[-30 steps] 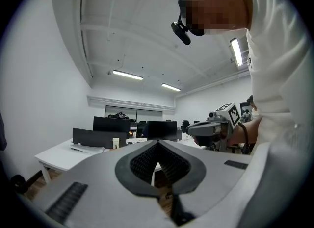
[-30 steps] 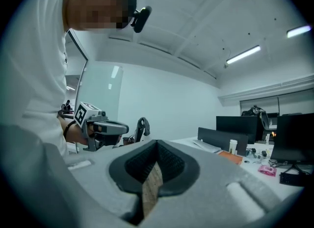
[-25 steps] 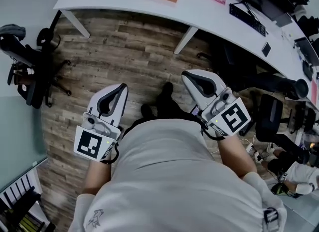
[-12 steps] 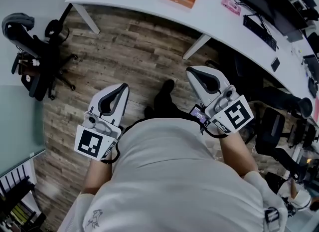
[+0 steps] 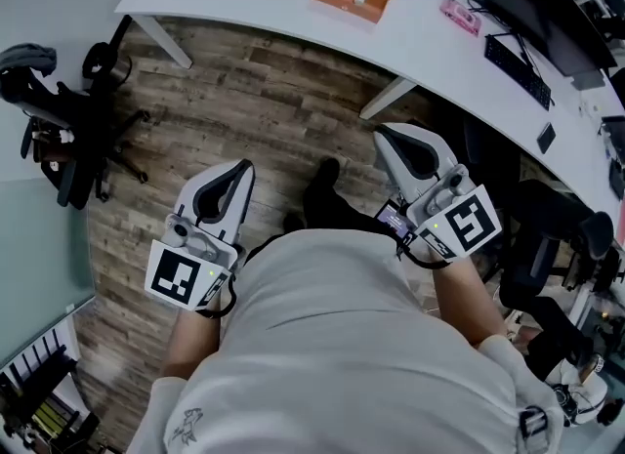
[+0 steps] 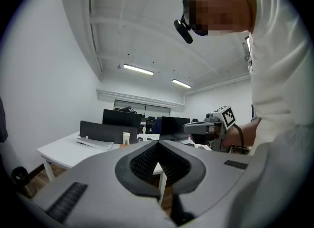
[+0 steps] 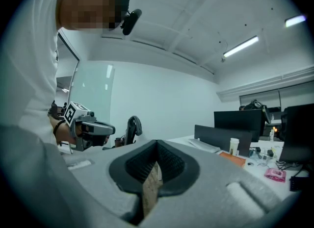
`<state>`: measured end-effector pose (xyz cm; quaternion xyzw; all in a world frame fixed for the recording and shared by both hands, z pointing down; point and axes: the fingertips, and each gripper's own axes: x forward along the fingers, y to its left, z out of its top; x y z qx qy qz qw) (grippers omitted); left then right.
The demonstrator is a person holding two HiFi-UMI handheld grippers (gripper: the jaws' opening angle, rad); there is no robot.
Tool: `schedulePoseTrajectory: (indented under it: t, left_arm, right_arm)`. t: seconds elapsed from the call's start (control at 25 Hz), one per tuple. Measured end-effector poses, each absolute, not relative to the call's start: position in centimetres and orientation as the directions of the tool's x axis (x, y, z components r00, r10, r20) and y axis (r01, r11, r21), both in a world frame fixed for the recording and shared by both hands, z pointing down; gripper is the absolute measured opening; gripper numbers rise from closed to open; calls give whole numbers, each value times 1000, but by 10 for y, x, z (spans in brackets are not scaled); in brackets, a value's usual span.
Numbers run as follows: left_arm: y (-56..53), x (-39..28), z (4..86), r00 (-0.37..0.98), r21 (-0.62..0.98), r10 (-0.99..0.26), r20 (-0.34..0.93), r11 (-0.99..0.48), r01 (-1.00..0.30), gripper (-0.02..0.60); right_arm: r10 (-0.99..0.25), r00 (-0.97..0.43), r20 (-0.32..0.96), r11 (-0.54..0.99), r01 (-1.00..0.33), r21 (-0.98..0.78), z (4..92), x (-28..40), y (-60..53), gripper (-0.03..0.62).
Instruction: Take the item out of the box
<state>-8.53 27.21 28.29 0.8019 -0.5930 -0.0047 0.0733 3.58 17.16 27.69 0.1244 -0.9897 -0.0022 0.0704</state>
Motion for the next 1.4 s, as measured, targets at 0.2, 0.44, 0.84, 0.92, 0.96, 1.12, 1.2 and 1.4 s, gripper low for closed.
schedulePoseTrajectory:
  t: [0.2, 0.44, 0.84, 0.92, 0.96, 1.12, 1.2, 1.4]
  left_arm:
    - [196, -86, 287, 327, 150, -942, 75, -313, -938, -2]
    - [101, -62, 283, 397, 155, -916, 55, -385, -910, -2]
    - [5, -24, 269, 486, 146, -872, 61, -474, -868, -2]
    - [-7, -20, 267, 507, 161, -860, 52, -494, -854, -2]
    - [-14, -19, 267, 517, 157, -855, 52, -504, -849, -2]
    - [-43, -13, 266, 552, 142, -832, 53, -541, -829, -2]
    - [-58, -12, 265, 569, 129, -820, 58, -560, -819, -2]
    - [-95, -13, 269, 609, 125, -790, 69, -599, -791, -2]
  right_arm:
    - [-283, -948, 143, 959, -281, 37, 280, 40, 103, 3]
    - [-344, -930, 128, 939, -342, 40, 272, 67, 20, 3]
    - [-451, -888, 94, 892, -451, 21, 261, 114, -62, 3]
    - [-465, -880, 97, 885, -465, 26, 263, 117, -71, 3]
    - [-473, -876, 95, 881, -473, 28, 262, 118, -75, 3]
    - [-500, -861, 90, 866, -500, 30, 262, 122, -93, 3]
    - [-513, -853, 94, 858, -513, 31, 263, 122, -104, 3]
    - [-536, -838, 107, 844, -536, 27, 268, 115, -131, 3]
